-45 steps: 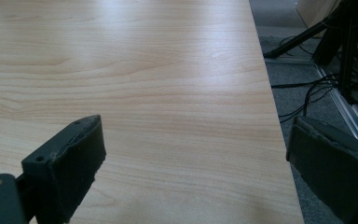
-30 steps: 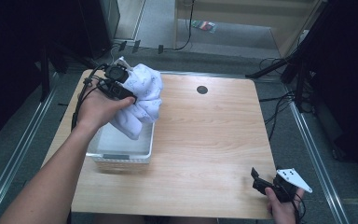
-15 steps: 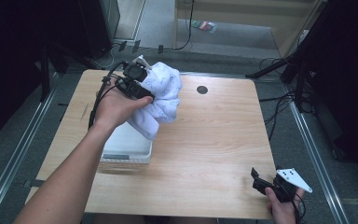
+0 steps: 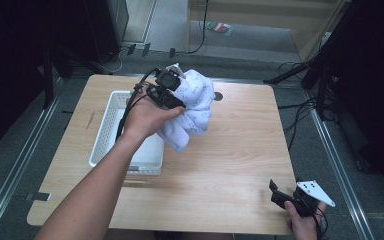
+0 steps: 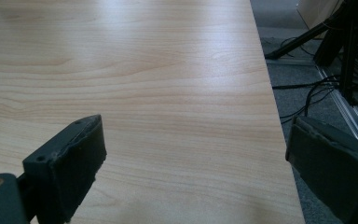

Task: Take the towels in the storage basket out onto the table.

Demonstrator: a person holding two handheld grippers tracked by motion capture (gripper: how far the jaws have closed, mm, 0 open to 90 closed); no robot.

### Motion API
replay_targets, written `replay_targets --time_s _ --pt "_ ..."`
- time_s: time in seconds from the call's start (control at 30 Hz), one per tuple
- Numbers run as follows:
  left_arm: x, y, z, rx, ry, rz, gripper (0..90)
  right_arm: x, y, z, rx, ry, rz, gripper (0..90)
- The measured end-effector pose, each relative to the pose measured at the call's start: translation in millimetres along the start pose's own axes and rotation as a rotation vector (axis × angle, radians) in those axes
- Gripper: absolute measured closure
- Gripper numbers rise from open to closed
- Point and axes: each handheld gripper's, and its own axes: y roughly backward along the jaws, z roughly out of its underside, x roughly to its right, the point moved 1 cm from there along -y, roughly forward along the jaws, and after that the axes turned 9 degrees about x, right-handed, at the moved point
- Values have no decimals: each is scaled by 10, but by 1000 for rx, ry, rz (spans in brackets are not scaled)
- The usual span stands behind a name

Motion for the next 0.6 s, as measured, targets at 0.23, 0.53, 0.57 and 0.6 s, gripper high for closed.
replay_targets --time_s 0.23,0.53,0.57,0.6 --pt "135 -158 -21 -3 -4 22 527 1 3 0 2 -5 -5 46" --pt "271 -313 -12 1 0 50 524 3 2 0 3 -4 -6 46" --pt "293 -351 -5 -4 -4 58 524 2 3 0 1 -6 -6 46" --pt "293 -351 -5 -4 -4 58 524 2 3 0 1 -6 -6 46"
